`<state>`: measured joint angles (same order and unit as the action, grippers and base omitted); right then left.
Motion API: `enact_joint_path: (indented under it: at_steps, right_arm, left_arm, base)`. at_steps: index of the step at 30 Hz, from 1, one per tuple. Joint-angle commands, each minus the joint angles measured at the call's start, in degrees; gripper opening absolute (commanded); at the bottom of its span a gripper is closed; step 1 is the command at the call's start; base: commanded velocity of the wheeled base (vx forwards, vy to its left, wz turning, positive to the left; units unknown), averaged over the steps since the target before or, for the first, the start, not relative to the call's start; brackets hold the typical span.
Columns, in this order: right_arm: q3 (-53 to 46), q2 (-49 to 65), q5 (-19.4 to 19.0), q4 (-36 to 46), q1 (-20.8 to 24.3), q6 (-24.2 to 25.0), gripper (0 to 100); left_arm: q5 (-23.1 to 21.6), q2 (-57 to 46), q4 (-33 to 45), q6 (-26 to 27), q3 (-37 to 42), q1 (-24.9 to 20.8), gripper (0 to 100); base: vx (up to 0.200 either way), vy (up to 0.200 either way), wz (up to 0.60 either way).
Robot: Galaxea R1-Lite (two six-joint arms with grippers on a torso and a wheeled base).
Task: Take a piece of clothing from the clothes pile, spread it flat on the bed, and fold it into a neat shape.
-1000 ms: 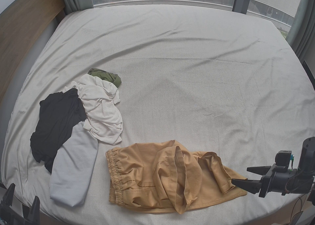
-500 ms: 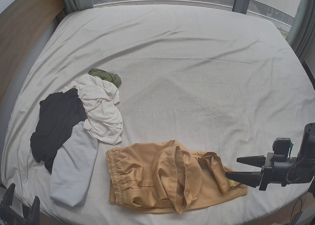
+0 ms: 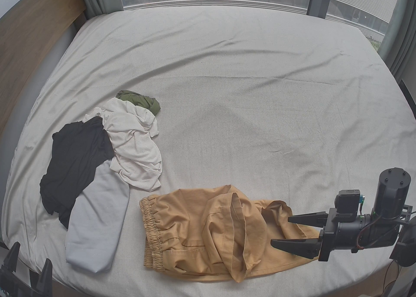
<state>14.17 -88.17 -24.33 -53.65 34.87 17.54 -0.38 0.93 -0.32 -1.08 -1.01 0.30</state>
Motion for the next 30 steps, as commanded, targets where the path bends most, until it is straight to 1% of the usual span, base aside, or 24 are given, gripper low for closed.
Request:
enact_joint_path:
  at_steps: [1,7,11,13,18,19,20,24,26,30]
  right_arm:
    - [3.32,-3.76,-0.80,-0.49,1.08,-0.05,100]
    - [3.94,-9.74,-2.56,-2.86,0.82,0.04,100]
    - [4.12,-12.90,-2.56,-8.14,1.61,0.21,100]
    - [4.12,-15.54,-2.47,-10.86,2.22,0.39,100]
    - [3.15,-23.62,-2.21,-20.00,1.79,0.48,100]
    - [3.15,-24.06,-2.21,-20.62,1.79,0.48,100]
    - [3.06,-26.08,-2.12,-24.13,1.70,0.48,100]
    - [1.65,-28.98,-1.95,-30.99,2.05,0.48,100]
    - [1.57,-29.95,-1.86,-31.87,2.22,0.48,100]
    - [3.68,-31.71,0.16,-31.69,2.49,0.30,100]
  left_arm:
    - [0.03,-0.75,-0.03,-0.06,1.01,0.05,100]
    - [-0.24,-0.84,-0.03,0.82,1.01,0.05,100]
    - [-0.41,-0.84,0.14,1.00,1.01,-0.04,100]
    - [-0.59,-0.84,0.14,0.73,1.01,-0.04,100]
    - [-0.85,-0.93,0.05,0.65,1.01,-0.04,100]
    - [-0.85,-0.93,0.05,0.65,1.01,-0.04,100]
    - [-0.76,-0.93,0.05,0.65,1.01,-0.04,100]
    - [-0.76,-0.93,0.05,0.56,1.01,-0.04,100]
    - [-0.85,-0.93,0.05,0.56,1.01,-0.04,100]
    - [-0.76,-0.93,0.05,0.56,1.01,-0.04,100]
  base:
    - [0.000,0.000,0.00]
    - [0.000,0.000,0.00]
    - [0.000,0.000,0.00]
    - [0.000,0.000,0.00]
    - [0.000,0.000,0.00]
    - [0.000,0.000,0.00]
    - [0.000,0.000,0.00]
    - [0.000,0.000,0.00]
    - [0.000,0.000,0.00]
    - [0.000,0.000,0.00]
